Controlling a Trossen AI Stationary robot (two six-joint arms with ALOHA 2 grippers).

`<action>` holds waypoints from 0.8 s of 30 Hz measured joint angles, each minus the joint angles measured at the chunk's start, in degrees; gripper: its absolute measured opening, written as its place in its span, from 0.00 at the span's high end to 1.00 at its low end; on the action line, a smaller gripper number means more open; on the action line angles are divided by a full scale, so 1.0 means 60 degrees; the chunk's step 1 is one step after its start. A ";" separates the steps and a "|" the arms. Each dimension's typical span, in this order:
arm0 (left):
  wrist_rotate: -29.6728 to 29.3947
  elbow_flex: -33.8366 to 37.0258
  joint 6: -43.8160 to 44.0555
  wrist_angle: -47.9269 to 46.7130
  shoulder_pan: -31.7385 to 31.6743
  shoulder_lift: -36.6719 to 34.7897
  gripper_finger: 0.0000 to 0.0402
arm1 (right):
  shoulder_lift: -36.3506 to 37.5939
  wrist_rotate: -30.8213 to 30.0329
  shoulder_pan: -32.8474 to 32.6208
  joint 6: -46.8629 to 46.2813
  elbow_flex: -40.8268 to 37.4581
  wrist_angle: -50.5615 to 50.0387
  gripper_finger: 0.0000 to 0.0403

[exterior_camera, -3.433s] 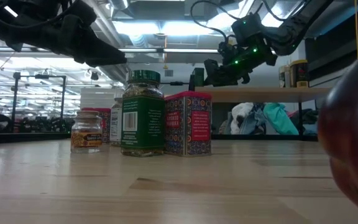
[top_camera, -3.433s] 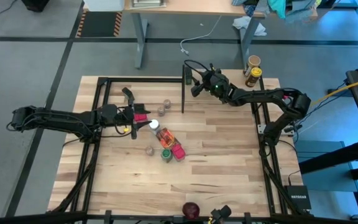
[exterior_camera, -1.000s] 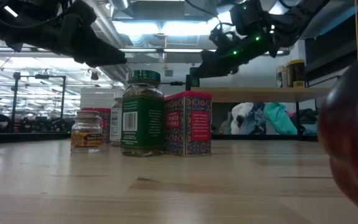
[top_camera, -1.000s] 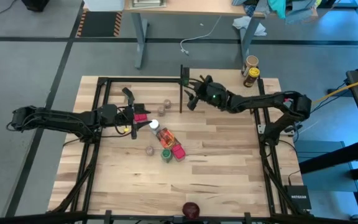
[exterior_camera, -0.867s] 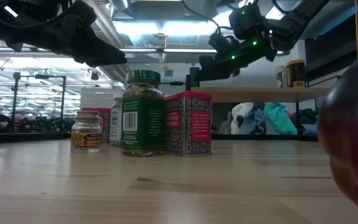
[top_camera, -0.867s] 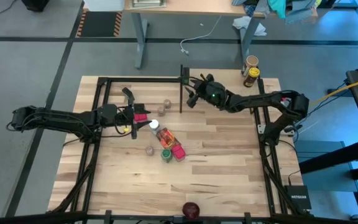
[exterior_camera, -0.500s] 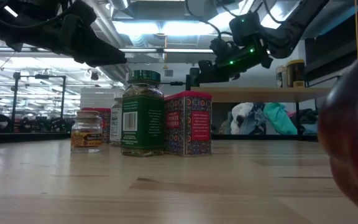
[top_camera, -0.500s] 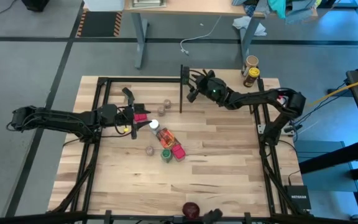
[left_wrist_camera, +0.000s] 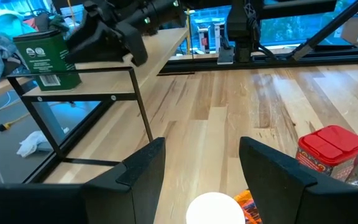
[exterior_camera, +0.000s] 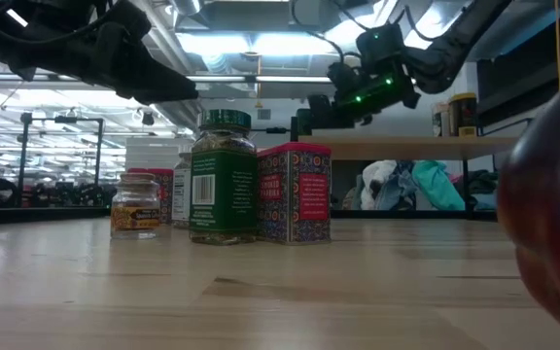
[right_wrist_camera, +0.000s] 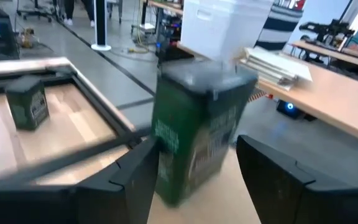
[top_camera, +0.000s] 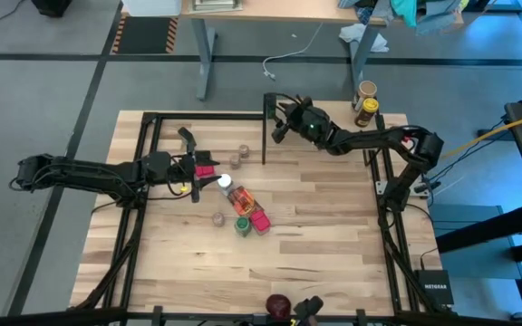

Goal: Shelf spices
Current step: Put the bottom right green seasoning can on the shelf, then put the bottom green seasoning can on the shelf

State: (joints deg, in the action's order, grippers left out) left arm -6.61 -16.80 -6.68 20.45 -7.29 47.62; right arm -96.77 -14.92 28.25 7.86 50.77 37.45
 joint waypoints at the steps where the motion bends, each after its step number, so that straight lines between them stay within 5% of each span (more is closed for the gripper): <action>1: 0.0000 0.0000 0.0003 -0.0001 0.0000 0.0000 0.50 | 0.0000 0.0005 -0.0003 0.0015 0.0106 -0.0042 0.45; 16: -0.0084 0.0000 -0.0176 0.0038 0.0001 -0.0001 0.50 | 0.0759 -0.0036 -0.0393 0.0224 0.0495 -0.0866 0.45; 24: -0.1790 0.0000 -0.0243 0.0225 0.0004 -0.0001 0.50 | 0.2585 -0.0908 -0.1599 0.0898 0.0499 -0.1540 0.45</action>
State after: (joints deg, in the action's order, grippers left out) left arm -17.35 -16.80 -8.13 21.80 -7.27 47.62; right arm -81.26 -20.36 18.66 13.25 53.76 28.21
